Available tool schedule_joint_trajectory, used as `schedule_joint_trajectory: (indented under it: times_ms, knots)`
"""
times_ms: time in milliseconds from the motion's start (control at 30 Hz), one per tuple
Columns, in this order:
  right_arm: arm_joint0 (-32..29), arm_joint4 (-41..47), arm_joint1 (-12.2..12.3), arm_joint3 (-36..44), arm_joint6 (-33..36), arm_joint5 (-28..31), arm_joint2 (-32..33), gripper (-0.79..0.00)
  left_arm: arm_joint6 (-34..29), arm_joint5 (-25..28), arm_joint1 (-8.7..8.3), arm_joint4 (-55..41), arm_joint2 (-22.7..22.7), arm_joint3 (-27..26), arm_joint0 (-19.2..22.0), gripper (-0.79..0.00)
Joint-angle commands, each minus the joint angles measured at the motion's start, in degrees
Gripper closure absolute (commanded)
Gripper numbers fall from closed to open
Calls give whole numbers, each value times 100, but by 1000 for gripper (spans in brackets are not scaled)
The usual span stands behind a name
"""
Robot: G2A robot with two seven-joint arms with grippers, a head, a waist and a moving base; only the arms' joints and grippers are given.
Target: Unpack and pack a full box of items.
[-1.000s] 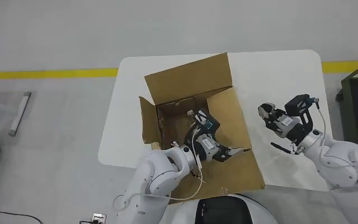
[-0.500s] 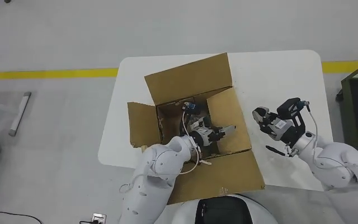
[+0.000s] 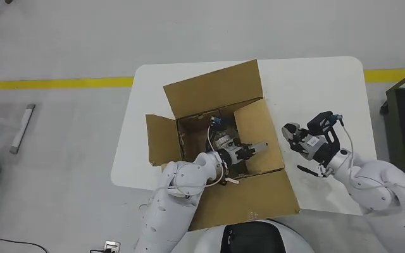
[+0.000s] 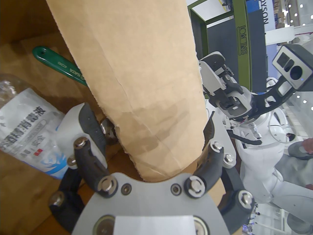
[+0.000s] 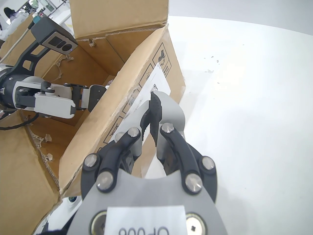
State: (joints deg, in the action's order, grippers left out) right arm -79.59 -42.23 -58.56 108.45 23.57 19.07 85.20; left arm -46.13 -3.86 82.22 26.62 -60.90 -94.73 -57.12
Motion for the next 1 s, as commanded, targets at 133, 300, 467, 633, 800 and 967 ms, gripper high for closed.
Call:
schedule_joint_trajectory:
  times_ms: [133,300,467,633,800,967]
  knots:
    - [39,21,-5,-21,-31,-69,64,-354,-2,222,6,-549,-27,-72,58,-785]
    - [15,29,-6,1,-189,-226,251,-785,-2,249,-7,-708,-47,-322,84,-785]
    - [-102,517,-7,-16,-322,-335,611,-785,34,469,-12,-906,-26,-659,146,-785]
    - [-258,1847,-17,-148,-383,-298,1142,-785,165,751,19,-1054,168,-783,336,-785]
    - [-445,2599,16,-178,-97,-284,1789,-785,252,964,99,-1201,610,-755,634,-785]
    - [-639,2891,38,-83,100,-264,2215,-785,344,1201,202,-1203,1134,-489,936,-785]
